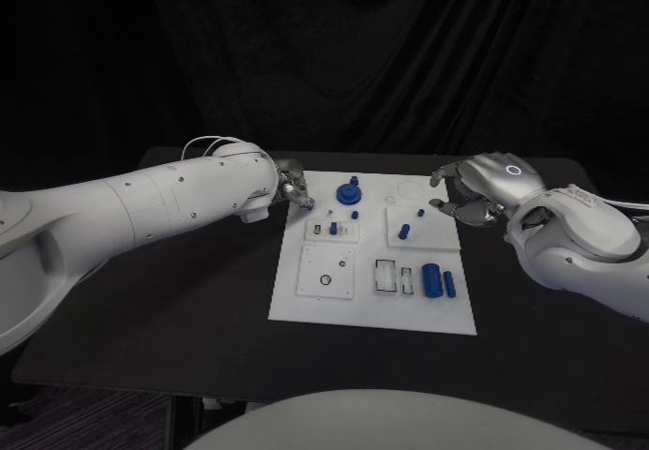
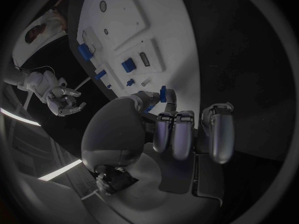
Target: Assemble the parts on the task board
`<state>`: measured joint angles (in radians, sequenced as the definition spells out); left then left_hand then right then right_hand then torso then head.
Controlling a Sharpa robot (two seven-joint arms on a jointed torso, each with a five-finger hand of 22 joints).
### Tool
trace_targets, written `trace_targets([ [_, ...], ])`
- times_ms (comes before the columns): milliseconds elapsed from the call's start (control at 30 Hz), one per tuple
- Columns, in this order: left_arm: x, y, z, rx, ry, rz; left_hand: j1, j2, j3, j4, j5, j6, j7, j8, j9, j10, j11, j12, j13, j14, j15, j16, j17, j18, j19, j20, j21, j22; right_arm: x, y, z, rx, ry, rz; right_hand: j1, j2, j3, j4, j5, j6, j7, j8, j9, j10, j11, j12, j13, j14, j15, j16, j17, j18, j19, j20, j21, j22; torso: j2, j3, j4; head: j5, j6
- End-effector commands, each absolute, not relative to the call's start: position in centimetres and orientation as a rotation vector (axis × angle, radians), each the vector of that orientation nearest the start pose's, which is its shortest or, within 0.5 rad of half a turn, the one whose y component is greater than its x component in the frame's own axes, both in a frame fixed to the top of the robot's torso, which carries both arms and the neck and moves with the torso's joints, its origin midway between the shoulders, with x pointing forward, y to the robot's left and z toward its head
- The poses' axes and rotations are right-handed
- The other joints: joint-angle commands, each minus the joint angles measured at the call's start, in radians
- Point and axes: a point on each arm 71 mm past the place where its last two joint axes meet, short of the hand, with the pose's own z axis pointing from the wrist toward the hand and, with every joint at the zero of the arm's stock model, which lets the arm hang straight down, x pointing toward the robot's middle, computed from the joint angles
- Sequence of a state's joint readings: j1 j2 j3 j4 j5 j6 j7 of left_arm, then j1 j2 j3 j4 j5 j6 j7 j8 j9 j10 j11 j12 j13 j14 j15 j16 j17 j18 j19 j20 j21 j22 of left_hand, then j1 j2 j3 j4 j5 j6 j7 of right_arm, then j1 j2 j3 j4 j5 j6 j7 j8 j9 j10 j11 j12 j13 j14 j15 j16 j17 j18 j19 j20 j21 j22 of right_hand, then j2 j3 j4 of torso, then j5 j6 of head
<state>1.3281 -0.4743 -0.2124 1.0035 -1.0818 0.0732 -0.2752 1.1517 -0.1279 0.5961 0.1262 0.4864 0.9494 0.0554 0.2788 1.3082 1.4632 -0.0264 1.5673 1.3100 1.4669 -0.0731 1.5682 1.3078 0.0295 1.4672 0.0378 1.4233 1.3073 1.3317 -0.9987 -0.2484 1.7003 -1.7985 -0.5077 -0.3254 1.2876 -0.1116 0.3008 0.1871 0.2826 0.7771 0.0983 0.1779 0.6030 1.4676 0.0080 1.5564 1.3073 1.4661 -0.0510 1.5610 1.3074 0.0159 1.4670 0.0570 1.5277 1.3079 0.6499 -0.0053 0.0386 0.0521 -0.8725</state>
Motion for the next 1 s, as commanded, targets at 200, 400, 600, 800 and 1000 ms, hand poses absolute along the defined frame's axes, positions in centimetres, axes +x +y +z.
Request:
trace_targets([
  [200, 55.1, 17.7, -22.3, -0.257, 2.147, -0.501, -0.029, -0.001, 0.075, -0.056, -0.043, 0.019, -0.02, 0.005, 0.022, 0.108, -0.008, 0.003, 0.261, 0.104, -0.009, 0.003, 0.263, 0.007, 0.033, -0.007, -0.004, 0.216, 44.7, -23.9, -17.2, -0.321, 1.456, 0.349, -0.021, 0.004, -0.001, -0.016, 0.001, -0.035, 0.001, 0.01, 0.049, 0.08, -0.007, -0.008, 0.233, 0.097, -0.011, -0.005, 0.23, -0.002, 0.075, -0.007, -0.008, 0.244, 0.001, -0.0005, -0.0005, 0.006, 0.0],
  [400, 53.8, 18.2, -22.4, -0.31, 2.157, -0.518, -0.037, 0.002, 0.075, -0.052, -0.057, 0.018, -0.021, 0.004, 0.021, 0.108, -0.009, 0.003, 0.261, 0.104, -0.009, 0.003, 0.263, 0.007, 0.032, -0.007, -0.007, 0.215, 44.7, -24.1, -17.4, -0.316, 1.463, 0.344, -0.023, 0.004, -0.001, -0.016, 0.001, -0.04, 0.001, 0.011, 0.054, 0.079, -0.007, -0.008, 0.233, 0.097, -0.011, -0.006, 0.228, -0.001, 0.074, -0.007, -0.01, 0.243, 0.0, 0.0001, 0.0001, 0.007, 0.0],
  [600, 53.2, 18.4, -22.3, -0.334, 2.146, -0.526, -0.037, 0.005, 0.077, -0.053, -0.059, 0.018, -0.021, 0.004, 0.022, 0.108, -0.009, 0.003, 0.261, 0.104, -0.009, 0.003, 0.263, 0.008, 0.031, -0.007, -0.009, 0.214, 44.8, -24.2, -17.5, -0.308, 1.466, 0.349, -0.023, 0.006, 0.001, -0.019, 0.001, -0.046, 0.002, 0.012, 0.064, 0.079, -0.006, -0.009, 0.233, 0.097, -0.01, -0.006, 0.227, 0.0, 0.072, -0.007, -0.012, 0.242, -0.001, 0.001, 0.0017, 0.009, 0.0],
  [800, 52.7, 18.1, -22.5, -0.332, 2.154, -0.535, -0.035, 0.008, 0.079, -0.054, -0.059, 0.018, -0.021, 0.005, 0.022, 0.108, -0.009, 0.003, 0.261, 0.104, -0.009, 0.003, 0.263, 0.009, 0.029, -0.007, -0.014, 0.213, 44.8, -24.2, -17.5, -0.305, 1.467, 0.349, -0.023, 0.007, 0.002, -0.02, 0.002, -0.049, 0.002, 0.012, 0.068, 0.078, -0.006, -0.009, 0.232, 0.096, -0.01, -0.007, 0.226, 0.0, 0.071, -0.007, -0.014, 0.242, 0.0, 0.0005, 0.0013, 0.01, 0.0],
  [1000, 52.3, 17.8, -22.9, -0.288, 2.135, -0.538, -0.035, 0.009, 0.08, -0.054, -0.058, 0.017, -0.021, 0.005, 0.022, 0.108, -0.009, 0.003, 0.261, 0.104, -0.009, 0.003, 0.263, 0.009, 0.028, -0.007, -0.017, 0.212, 44.8, -24.3, -17.5, -0.301, 1.468, 0.346, -0.023, 0.007, 0.004, -0.022, 0.002, -0.059, 0.004, 0.009, 0.075, 0.077, -0.005, -0.011, 0.23, 0.096, -0.009, -0.008, 0.224, 0.0, 0.071, -0.006, -0.016, 0.241, -0.001, 0.0011, 0.0014, 0.013, 0.0],
])
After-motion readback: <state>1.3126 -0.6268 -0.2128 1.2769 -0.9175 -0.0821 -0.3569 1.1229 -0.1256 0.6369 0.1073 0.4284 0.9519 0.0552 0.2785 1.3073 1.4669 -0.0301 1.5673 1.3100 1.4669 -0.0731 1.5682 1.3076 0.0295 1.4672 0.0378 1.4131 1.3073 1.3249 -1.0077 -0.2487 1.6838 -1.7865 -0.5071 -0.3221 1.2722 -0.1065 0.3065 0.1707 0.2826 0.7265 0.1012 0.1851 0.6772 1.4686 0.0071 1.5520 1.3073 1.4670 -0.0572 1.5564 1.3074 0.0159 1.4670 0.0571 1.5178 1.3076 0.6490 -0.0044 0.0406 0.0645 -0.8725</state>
